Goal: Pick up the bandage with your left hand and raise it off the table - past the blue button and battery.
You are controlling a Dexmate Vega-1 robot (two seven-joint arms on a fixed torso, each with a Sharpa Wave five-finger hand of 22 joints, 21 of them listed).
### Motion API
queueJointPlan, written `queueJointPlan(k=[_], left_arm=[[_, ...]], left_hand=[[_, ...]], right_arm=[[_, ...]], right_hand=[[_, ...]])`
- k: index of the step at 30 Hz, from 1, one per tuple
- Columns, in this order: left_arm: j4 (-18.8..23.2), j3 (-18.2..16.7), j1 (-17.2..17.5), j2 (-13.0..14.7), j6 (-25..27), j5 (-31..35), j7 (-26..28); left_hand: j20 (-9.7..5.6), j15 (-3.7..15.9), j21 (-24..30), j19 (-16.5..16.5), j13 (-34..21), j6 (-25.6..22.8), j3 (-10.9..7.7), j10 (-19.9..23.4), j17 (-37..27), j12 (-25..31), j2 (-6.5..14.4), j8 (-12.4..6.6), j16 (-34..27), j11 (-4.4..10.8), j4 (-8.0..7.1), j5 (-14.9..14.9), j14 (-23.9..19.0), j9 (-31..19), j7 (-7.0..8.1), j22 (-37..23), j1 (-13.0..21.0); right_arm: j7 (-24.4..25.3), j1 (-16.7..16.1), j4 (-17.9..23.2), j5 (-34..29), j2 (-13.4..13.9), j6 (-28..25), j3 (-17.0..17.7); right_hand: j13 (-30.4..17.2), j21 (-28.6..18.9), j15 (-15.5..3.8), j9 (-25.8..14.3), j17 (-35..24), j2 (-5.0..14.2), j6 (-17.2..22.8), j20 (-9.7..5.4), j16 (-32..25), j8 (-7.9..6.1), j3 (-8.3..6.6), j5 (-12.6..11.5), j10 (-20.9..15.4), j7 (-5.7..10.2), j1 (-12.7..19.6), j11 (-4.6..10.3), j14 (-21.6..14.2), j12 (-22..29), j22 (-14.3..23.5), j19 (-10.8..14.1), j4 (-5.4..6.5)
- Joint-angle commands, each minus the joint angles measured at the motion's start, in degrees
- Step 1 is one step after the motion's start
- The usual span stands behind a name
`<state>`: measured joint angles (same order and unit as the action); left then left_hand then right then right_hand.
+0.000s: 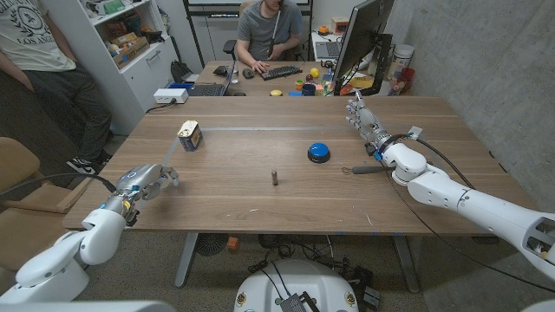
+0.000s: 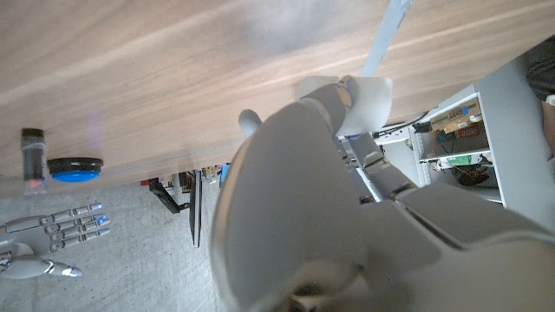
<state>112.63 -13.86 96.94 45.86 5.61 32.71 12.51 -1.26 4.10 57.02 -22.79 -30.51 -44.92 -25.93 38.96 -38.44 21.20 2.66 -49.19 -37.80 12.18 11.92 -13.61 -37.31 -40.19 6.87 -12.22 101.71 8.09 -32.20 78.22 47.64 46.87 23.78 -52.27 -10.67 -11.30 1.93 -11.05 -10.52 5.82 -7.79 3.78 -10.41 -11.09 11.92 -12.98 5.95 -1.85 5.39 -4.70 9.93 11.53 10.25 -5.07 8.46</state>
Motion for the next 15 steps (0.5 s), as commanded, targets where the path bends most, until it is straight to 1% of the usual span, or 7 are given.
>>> queueJointPlan(k=[1, 4, 7, 15], left_arm=[[4.46, -6.45, -3.80, -3.35, -1.65, 0.68, -1.35], [5.81, -7.32, -6.04, -3.82, -1.80, 1.43, -3.12], [6.95, -7.27, -8.90, -4.26, -1.38, 1.78, -5.19], [7.66, -4.67, -17.63, -3.19, 0.62, 3.95, -8.70]], left_hand=[[-7.27, 8.90, 13.18, -1.04, -0.61, -0.13, -0.18, 0.07, -0.86, 0.59, 0.83, -0.51, 0.11, -0.01, -0.26, -0.46, -1.34, -0.20, -0.02, -24.28, 0.18], [-7.21, 8.95, 13.31, -0.98, -0.83, -0.14, -0.18, 0.16, -0.90, 0.74, 0.85, -0.44, 0.10, -0.07, -0.26, -0.49, -1.33, -0.06, -0.05, -24.19, 0.19], [-7.17, 8.95, 13.41, -0.99, -1.04, -0.02, -0.19, 0.23, -0.94, 0.89, 0.78, -0.27, 0.08, -0.07, -0.21, -0.53, -1.35, 0.18, 0.02, -24.08, 0.22], [-7.16, 8.90, 13.45, -0.70, -1.50, 0.12, -0.28, 0.26, -1.02, 1.14, 0.79, 0.09, 0.05, -0.07, -0.28, -0.63, -1.36, 0.74, 0.05, -23.75, 0.14]], right_arm=[[-0.30, 0.57, 0.58, -0.72, -0.11, -1.30, -0.59], [-0.27, 0.62, 0.87, -0.76, 0.02, -1.32, -0.59], [-0.19, 0.62, 0.96, -0.73, -0.05, -0.93, -0.50], [-0.39, 1.08, 1.15, -0.99, 0.05, -0.96, -0.63]], right_hand=[[-0.18, -0.15, -0.28, -0.18, -0.24, 1.22, -0.41, 0.23, -0.40, -0.30, -0.06, -0.26, 0.46, -0.19, -0.06, -0.11, 2.35, 0.30, 0.28, -0.50, -0.03], [-0.18, -0.15, -0.34, -0.18, -0.24, 1.20, -0.43, 0.21, -0.39, -0.29, -0.05, -0.25, 0.53, -0.18, -0.08, -0.12, 2.39, 0.28, 0.28, -0.51, -0.02], [-0.18, -0.15, -0.27, -0.18, -0.24, 1.19, -0.42, 0.22, -0.40, -0.30, -0.04, -0.25, 0.53, -0.16, -0.09, -0.05, 2.38, 0.29, 0.27, -0.50, -0.02], [-0.18, -0.12, -0.32, -0.18, -0.24, 1.18, -0.48, 0.28, -0.40, -0.28, -0.04, -0.26, 0.62, -0.15, -0.12, 0.00, 2.41, 0.27, 0.27, -0.60, -0.01]])
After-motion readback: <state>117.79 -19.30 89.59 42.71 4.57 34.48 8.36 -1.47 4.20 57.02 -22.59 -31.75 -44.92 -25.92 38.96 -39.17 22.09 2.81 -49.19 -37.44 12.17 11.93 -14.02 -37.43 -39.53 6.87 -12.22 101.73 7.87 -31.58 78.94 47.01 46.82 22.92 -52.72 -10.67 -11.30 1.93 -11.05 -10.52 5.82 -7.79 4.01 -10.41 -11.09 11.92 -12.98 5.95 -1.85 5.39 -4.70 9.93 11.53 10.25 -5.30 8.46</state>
